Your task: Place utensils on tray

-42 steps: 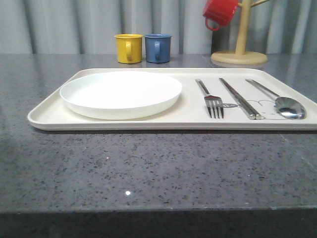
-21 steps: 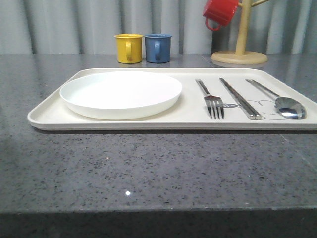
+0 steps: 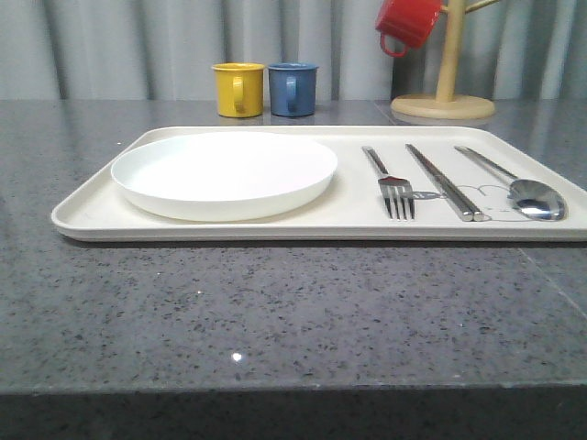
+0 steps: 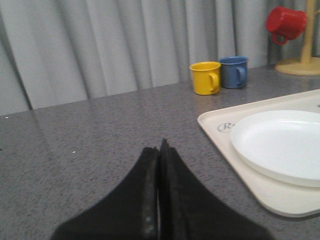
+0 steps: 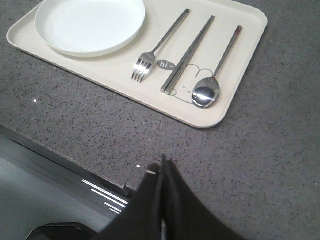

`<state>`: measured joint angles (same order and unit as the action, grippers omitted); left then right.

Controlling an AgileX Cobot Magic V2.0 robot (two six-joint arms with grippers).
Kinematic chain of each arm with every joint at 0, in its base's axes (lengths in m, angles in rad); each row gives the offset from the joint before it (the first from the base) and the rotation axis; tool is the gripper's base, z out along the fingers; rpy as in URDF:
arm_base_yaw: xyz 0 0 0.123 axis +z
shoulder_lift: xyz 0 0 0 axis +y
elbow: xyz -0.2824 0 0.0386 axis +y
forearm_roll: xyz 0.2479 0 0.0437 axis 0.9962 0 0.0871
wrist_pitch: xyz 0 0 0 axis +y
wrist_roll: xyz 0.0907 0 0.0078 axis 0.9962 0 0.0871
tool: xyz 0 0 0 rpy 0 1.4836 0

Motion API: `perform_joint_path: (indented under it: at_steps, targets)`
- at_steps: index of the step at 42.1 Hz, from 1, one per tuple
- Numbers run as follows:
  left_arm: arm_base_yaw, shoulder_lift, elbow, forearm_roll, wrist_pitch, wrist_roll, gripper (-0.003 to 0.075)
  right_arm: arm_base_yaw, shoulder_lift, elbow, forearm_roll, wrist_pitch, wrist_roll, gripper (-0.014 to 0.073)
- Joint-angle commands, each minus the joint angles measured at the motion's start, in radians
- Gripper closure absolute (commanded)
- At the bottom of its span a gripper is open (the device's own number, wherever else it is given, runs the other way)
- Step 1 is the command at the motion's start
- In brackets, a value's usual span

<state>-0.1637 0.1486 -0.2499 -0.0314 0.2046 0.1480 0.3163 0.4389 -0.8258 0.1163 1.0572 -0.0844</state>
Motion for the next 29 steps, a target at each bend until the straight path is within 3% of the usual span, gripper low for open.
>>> perform_joint_path:
  at_steps: [1,10,29]
  targets:
    - [0.05,-0.066,0.089,-0.007,-0.185,-0.008,0.0741,0.002,0.007,-0.023,0.0,-0.068,-0.004,0.0712]
    - [0.103,-0.168,0.261,-0.031,-0.327,-0.008,0.0741,0.002,0.007,-0.023,0.0,-0.068,-0.004,0.0712]
    - [0.128,-0.176,0.266,-0.031,-0.282,-0.008,0.0741,0.002,0.008,-0.023,0.0,-0.067,-0.004,0.0712]
